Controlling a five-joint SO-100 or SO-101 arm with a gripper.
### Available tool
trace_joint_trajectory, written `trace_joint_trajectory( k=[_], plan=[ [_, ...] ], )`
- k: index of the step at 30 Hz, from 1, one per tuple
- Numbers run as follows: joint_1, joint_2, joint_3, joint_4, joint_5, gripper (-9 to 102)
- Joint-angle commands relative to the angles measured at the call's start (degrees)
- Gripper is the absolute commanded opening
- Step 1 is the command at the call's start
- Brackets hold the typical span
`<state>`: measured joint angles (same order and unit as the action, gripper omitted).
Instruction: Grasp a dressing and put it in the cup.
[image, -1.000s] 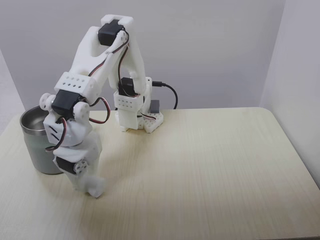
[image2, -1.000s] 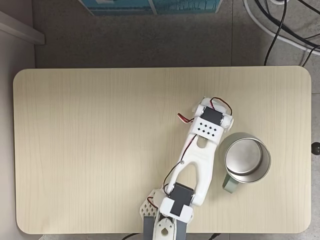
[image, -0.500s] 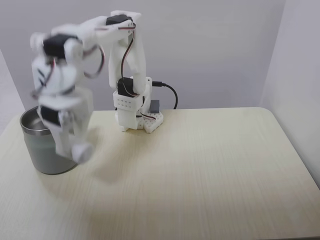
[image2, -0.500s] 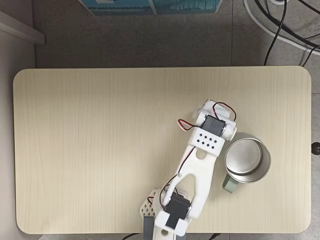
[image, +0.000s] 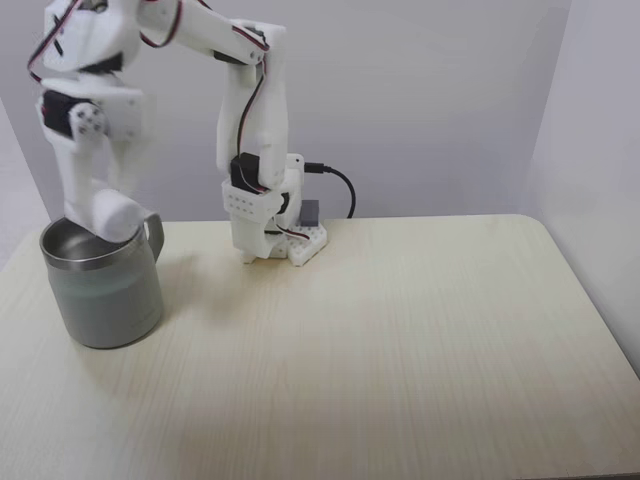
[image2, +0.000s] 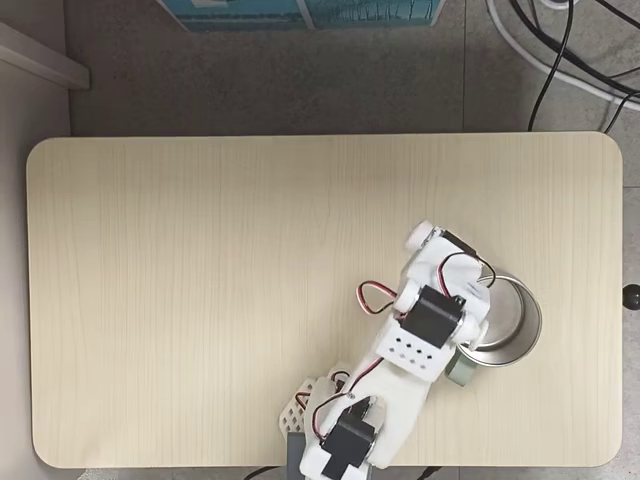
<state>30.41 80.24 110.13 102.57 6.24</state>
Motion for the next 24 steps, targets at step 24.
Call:
trace_joint_trajectory(
  k=[24],
  plan=[
    [18.63,-7.65,-19.42,-9.76,-12.92,0]
  ],
)
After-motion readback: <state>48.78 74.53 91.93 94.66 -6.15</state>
